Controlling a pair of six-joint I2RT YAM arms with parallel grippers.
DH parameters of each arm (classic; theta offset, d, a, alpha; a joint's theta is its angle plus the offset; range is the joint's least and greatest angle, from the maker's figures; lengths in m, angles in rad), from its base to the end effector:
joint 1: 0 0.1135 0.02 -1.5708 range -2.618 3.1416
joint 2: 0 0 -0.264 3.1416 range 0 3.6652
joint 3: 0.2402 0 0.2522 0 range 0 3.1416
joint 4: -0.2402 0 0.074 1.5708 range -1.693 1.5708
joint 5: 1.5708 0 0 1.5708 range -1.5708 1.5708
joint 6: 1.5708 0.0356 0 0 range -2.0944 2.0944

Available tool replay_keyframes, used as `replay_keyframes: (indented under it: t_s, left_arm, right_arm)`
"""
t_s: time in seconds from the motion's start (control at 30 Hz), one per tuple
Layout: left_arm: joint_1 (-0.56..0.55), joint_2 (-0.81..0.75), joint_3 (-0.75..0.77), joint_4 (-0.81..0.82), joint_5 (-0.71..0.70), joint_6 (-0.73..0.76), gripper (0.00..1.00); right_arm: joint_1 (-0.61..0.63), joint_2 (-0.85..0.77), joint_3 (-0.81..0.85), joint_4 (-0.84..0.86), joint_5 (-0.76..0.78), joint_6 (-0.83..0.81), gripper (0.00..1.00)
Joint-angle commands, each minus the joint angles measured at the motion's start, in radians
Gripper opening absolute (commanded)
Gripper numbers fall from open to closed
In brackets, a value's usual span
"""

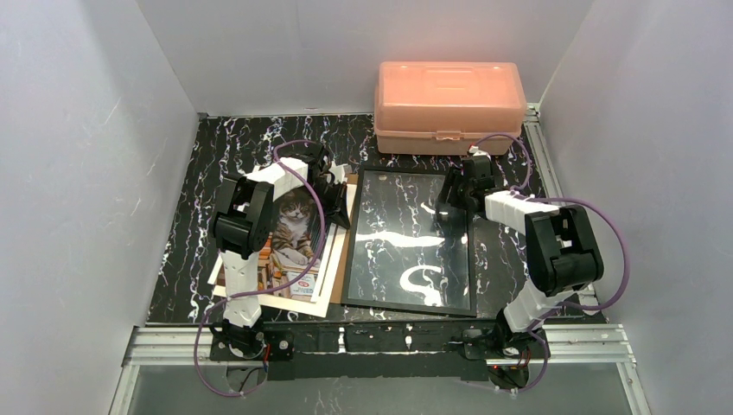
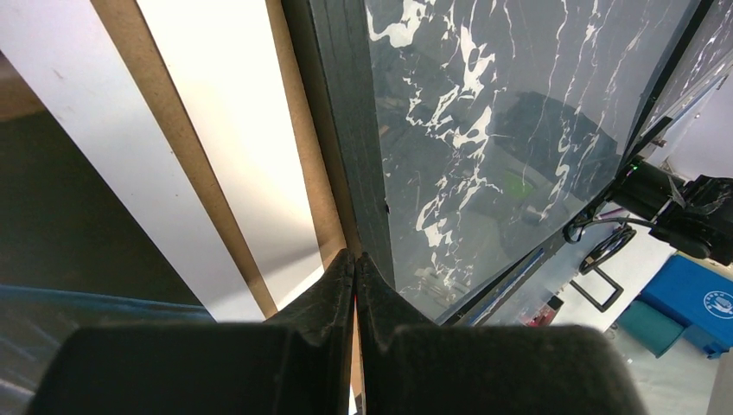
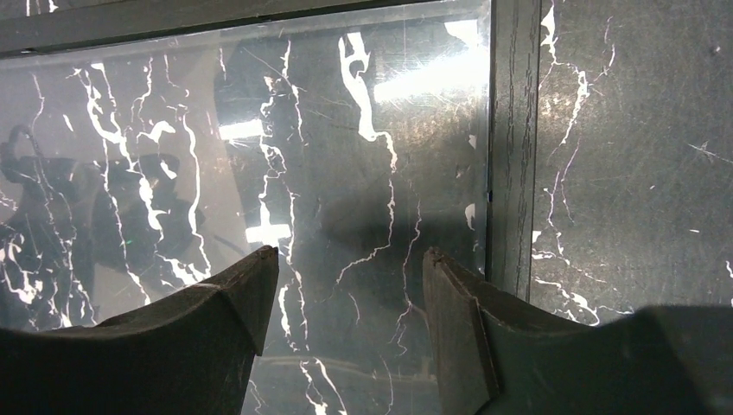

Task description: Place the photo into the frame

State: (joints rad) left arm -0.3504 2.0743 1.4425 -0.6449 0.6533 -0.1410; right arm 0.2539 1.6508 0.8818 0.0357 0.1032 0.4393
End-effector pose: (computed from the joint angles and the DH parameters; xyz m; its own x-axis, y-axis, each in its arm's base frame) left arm 0.3778 -0.1611 0.1506 -0.9515 0.2290 -0.2053 0.3074 0.7247 -0.6167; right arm 0.3302 0.0819 0.1762 -0.6611 0.2655 -0.7018 0.1165 0.9603 0.2536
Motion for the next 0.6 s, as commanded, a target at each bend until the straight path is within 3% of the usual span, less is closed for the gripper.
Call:
replay_keyframes:
  t_s: [0.0, 0.57]
  left_arm:
    - [0.002, -0.014, 0.029, -0.036, 0.001, 0.015, 0.0]
    - [0.002, -0.011, 0.026, -0.042, 0.005, 0.019, 0.0]
  right_arm:
    - [0.005, 0.025, 0.037, 0.05, 0.02, -0.007, 0.69]
    - [0.005, 0.16, 0.193, 0.122, 0.046, -0.003, 0.66]
